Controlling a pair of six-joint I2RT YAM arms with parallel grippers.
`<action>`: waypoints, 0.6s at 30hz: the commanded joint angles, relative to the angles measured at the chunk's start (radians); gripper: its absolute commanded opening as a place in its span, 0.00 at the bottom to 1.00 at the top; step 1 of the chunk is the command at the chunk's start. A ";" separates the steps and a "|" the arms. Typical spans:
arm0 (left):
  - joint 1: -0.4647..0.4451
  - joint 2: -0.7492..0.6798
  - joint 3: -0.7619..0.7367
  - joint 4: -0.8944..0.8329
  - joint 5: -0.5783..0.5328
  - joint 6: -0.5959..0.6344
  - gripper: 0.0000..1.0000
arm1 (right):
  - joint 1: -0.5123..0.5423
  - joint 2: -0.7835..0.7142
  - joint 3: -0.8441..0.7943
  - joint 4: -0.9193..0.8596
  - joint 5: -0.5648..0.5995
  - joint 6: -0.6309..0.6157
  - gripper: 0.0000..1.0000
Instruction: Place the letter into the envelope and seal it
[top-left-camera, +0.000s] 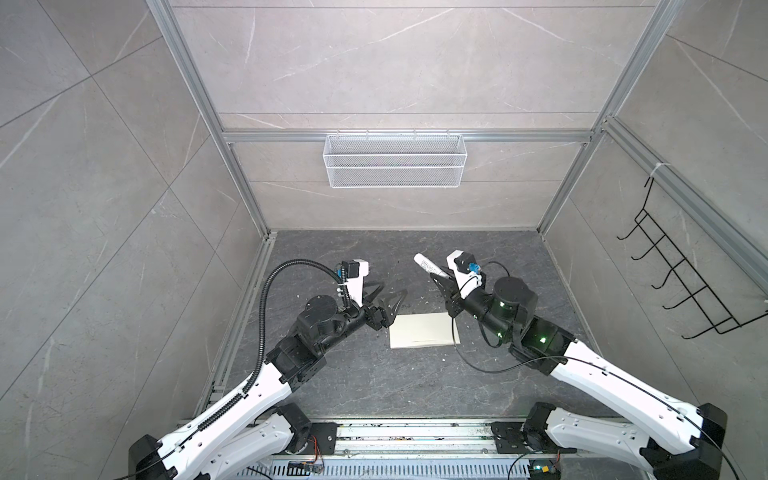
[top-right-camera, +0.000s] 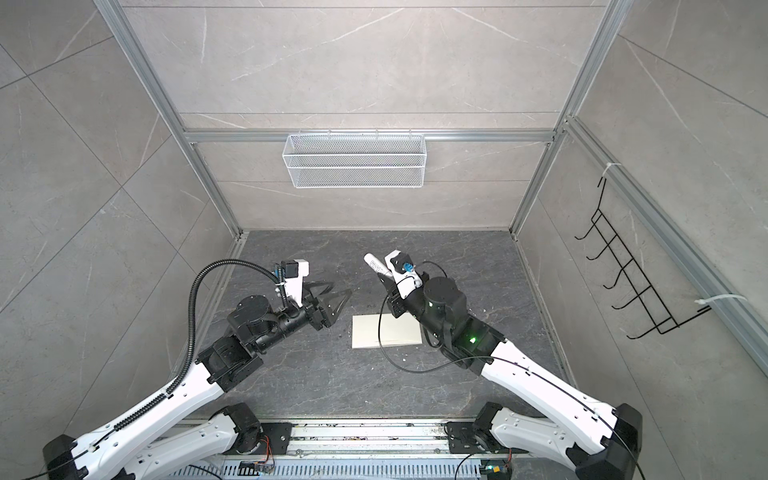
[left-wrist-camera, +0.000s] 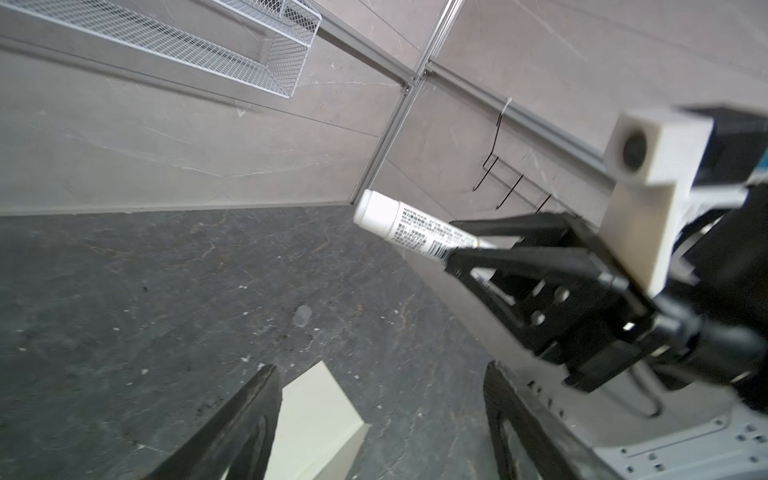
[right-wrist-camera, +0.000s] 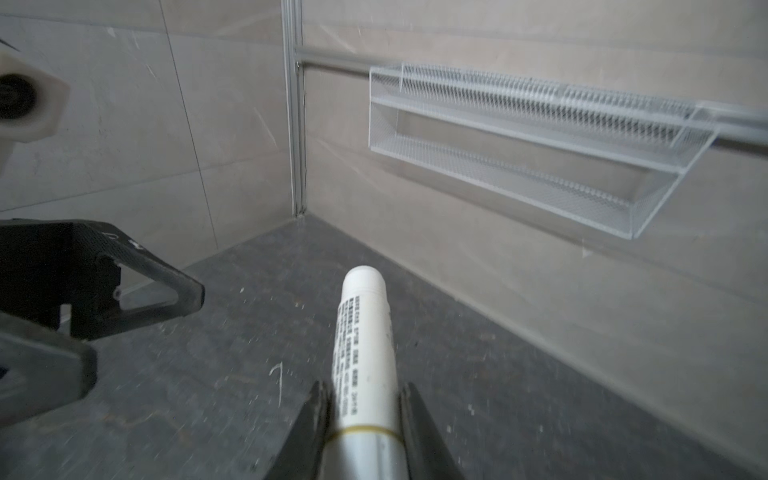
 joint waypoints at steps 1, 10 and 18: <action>-0.003 0.011 0.000 -0.047 -0.028 0.176 0.79 | -0.005 0.066 0.136 -0.516 -0.009 0.153 0.00; -0.003 0.167 -0.041 -0.053 0.040 0.302 0.76 | -0.008 0.130 0.215 -0.734 0.101 0.184 0.00; -0.003 0.432 0.024 -0.104 0.139 0.275 0.72 | -0.024 0.161 0.224 -0.826 0.138 0.245 0.00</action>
